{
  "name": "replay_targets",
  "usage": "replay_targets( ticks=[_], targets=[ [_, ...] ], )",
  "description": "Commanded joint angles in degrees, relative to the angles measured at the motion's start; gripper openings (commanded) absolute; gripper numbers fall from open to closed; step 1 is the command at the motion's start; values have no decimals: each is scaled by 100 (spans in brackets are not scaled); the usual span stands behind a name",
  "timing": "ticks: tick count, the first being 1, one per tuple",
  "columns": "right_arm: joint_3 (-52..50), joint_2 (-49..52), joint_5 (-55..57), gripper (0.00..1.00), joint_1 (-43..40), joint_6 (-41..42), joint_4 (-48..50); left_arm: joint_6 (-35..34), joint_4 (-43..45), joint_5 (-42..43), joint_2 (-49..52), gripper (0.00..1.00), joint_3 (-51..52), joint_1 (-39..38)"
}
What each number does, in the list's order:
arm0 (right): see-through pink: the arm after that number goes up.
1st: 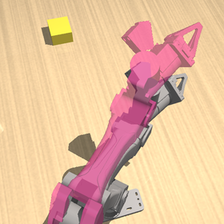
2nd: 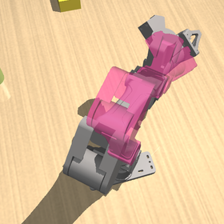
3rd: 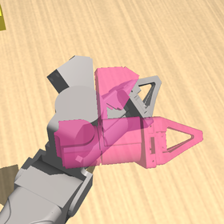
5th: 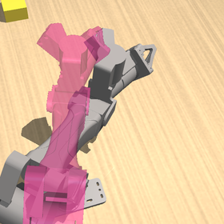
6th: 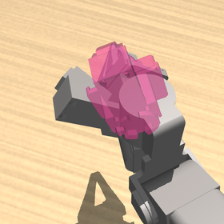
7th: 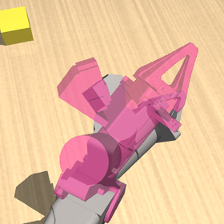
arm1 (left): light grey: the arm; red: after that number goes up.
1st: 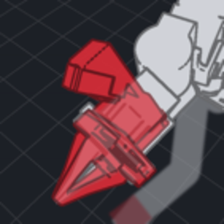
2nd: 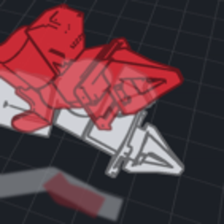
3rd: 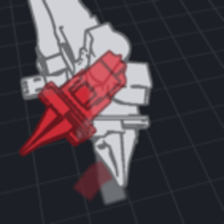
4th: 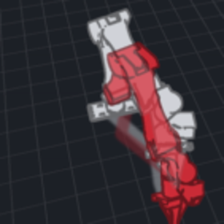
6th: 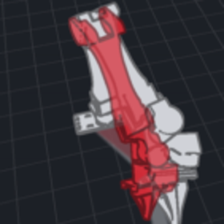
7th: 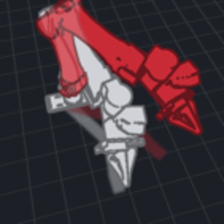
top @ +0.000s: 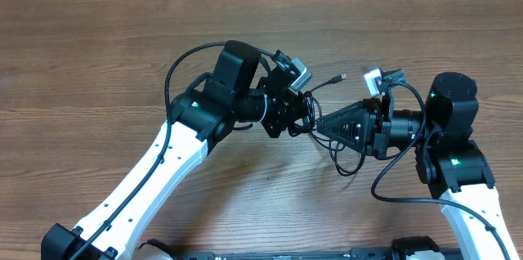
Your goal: Untangle cables
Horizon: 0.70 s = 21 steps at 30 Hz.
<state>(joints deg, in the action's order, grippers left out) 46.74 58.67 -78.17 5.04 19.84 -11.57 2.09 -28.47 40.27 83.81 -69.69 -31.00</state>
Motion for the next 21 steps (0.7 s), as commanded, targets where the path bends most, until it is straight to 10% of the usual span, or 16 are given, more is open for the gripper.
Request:
replay_targets(
  ticks=[1,6,21],
  targets=[
    [26,-79,533,67,48,-22,-297,46,151,17,17,4,-87,76],
    [26,-74,417,86,48,-483,-509,-345,247,-20,-13,4,-87,201],
    [26,-76,463,86,48,-968,-625,-1287,162,-542,-13,4,-87,485]
  ],
)
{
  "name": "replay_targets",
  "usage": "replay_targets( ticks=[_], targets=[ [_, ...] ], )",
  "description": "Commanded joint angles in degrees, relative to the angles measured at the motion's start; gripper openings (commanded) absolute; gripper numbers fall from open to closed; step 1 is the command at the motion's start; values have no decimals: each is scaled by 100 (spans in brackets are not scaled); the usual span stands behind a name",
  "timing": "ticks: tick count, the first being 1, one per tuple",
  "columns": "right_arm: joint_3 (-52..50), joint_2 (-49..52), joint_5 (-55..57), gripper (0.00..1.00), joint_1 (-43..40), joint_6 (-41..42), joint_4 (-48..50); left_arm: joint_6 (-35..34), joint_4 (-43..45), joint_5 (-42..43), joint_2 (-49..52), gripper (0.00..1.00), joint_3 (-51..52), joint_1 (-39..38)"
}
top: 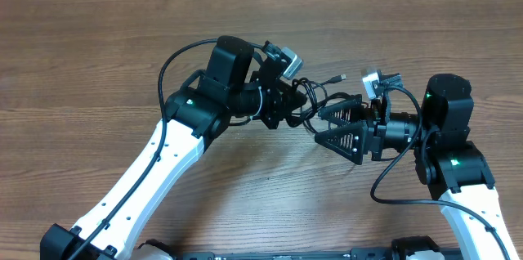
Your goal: Untangle cables
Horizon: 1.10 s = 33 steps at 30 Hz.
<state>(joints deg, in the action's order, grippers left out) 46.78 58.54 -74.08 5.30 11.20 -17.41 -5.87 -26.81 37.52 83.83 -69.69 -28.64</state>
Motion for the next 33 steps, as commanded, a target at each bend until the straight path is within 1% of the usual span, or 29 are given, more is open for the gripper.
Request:
replay_targets(
  ticks=[1,3,6,8,12,19,25,28,30,33],
  targets=[
    [22,-61,81,86,22,-105,-57,-487,4,-127,-15,4,-87,330],
    [22,-61,212,86,20,-103,-90,-474,4,153,-15,4,-87,496],
    [22,-61,616,85,22,-103,-140,-151,4,984,-15,4,-87,708],
    [22,-61,651,86,22,-103,-55,15,2,1478,-15,4,-87,769],
    [22,-61,629,86,22,-81,278,11,2,1641,-15,4,-87,697],
    [22,-61,621,86,22,-81,741,9,177,1539,-11,4,-87,260],
    [22,-61,-31,86,22,-83,1064,-109,262,1091,-9,4,-85,-17],
    [22,-61,-310,84,24,-85,1119,-238,297,922,-9,4,-85,-76],
    [22,-61,-455,82,35,-85,1117,-483,315,715,-9,4,-85,-76],
    [22,-61,-490,82,109,-87,1117,-787,350,533,-11,4,-85,-76]
  ],
)
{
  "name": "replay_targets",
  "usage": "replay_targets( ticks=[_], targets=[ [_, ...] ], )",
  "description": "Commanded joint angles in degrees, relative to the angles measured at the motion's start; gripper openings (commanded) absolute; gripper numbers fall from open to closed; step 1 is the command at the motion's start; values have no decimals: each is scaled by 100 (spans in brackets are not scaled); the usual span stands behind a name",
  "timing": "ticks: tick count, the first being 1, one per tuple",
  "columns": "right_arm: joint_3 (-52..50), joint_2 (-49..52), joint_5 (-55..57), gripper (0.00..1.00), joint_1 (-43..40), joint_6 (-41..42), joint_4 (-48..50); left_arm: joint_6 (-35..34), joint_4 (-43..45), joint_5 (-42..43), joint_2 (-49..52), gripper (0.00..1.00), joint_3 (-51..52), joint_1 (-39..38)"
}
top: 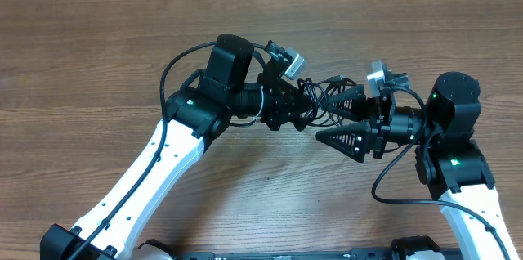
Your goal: Untangle cables
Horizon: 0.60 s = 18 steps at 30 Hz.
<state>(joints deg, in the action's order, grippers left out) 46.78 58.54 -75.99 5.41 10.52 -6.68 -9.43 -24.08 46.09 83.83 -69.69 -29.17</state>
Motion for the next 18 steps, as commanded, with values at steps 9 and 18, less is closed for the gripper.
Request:
replay_targets(
  ticks=[9,18],
  targets=[
    [22,-61,-293,81,442,-61,72,-752,188,-328,-9,4,-85,-142],
    [22,-61,389,81,588,-55,122,-748,181,-319,-9,4,-85,-404]
  ],
)
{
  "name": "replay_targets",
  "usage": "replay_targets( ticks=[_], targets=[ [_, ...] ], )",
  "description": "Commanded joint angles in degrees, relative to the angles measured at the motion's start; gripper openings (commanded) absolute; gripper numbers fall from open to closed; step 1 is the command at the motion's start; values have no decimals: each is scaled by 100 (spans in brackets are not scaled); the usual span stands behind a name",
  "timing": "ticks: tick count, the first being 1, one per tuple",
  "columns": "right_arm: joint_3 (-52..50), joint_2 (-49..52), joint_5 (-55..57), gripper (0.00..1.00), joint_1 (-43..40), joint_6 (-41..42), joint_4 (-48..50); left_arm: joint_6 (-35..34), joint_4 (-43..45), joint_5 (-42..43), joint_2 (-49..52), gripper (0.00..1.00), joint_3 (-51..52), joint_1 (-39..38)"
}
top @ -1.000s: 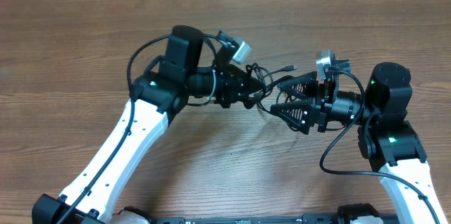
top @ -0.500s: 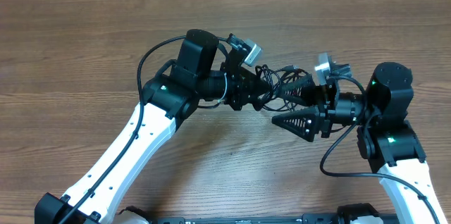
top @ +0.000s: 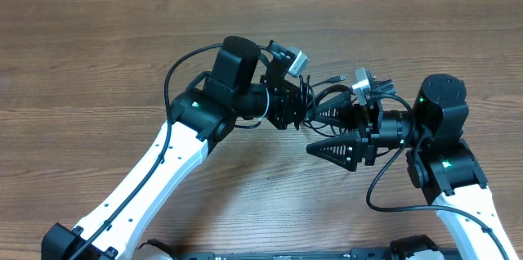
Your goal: Untangle cables
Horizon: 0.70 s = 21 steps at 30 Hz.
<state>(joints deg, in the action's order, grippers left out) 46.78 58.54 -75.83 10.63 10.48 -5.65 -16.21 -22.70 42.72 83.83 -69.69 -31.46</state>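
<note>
A tangle of thin black cables (top: 317, 96) hangs in the air between the two arms in the overhead view. One loose end with a small plug (top: 337, 77) sticks out to the upper right. My left gripper (top: 292, 105) is at the left side of the tangle and looks shut on it, though its fingertips are hidden among the loops. My right gripper (top: 324, 132) stands wide open at the tangle's right side. Its upper finger (top: 331, 114) is in among the loops and its lower finger (top: 337, 150) is below them, clear of the cables.
The wooden table (top: 98, 47) carries nothing else in view. Each arm's own black supply cable loops beside it, one (top: 176, 76) over the left wrist and one (top: 384, 190) under the right forearm.
My right gripper has shifted a little to the left, still wide open. The left wrist has moved slightly right, and the tangle sits tighter between the two grippers.
At first my right gripper was shut at the tangle, and a cable loop trailed on the table below it. Then it stood open and the loop was off the table, held up at my left gripper. Since then the open right gripper has closed in on the tangle.
</note>
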Motion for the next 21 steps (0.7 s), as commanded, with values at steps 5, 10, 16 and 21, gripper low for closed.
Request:
replay_targets(
  ticks=[5,10,16,21],
  targets=[
    [22,-61,800,82,63,-50,22,-52,17,15,-9,4,-85,-321],
    [22,-61,938,69,61,-55,11,-52,4,15,-9,4,-85,-334],
    [22,-61,846,11,61,-52,-109,-55,-22,-417,-9,4,-85,-328],
    [22,-61,802,8,61,-50,-177,-55,-111,-581,-9,4,-85,-225]
  ],
)
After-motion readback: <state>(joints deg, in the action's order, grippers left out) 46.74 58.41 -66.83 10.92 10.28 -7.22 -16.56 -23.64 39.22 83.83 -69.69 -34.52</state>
